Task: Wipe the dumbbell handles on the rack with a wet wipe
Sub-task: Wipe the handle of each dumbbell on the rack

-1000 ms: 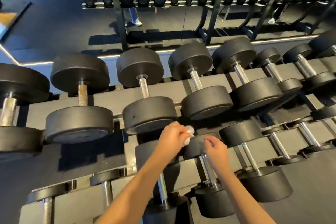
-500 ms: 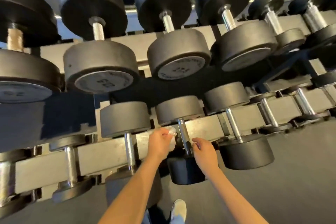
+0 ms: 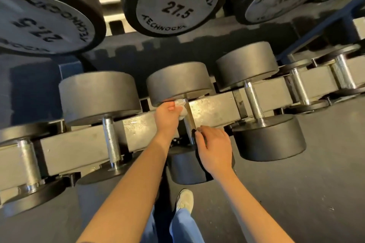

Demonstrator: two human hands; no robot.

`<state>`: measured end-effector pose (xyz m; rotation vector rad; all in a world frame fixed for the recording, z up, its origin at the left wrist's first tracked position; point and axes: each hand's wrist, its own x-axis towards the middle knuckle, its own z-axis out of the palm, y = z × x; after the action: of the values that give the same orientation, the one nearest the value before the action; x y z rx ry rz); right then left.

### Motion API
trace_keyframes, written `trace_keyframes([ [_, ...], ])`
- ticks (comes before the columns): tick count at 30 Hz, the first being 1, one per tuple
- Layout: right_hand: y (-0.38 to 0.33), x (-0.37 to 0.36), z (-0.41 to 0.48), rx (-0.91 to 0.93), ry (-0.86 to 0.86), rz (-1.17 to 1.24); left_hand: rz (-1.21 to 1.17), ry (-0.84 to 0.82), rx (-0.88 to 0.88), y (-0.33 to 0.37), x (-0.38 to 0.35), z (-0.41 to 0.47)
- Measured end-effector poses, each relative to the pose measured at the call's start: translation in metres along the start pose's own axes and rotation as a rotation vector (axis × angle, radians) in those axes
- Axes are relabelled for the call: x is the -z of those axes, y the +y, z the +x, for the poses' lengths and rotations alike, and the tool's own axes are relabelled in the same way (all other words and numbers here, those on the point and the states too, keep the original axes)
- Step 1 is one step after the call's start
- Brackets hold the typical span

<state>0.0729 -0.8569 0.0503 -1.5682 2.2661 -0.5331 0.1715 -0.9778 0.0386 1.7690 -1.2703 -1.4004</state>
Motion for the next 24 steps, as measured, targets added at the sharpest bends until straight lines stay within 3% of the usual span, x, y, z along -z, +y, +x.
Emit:
trace_keyframes([
  [9,0.003,-0.005,-0.002,-0.006,0.104,0.059,0.108,-0.141,-0.032,-0.023,-0.007,-0.026],
  [17,0.002,-0.005,-0.001,-0.012,0.104,0.124,0.003,0.042,-0.153,-0.002,-0.007,-0.009],
  [24,0.001,-0.005,-0.004,0.003,0.153,0.149,0.157,-0.178,-0.033,-0.036,-0.008,-0.036],
])
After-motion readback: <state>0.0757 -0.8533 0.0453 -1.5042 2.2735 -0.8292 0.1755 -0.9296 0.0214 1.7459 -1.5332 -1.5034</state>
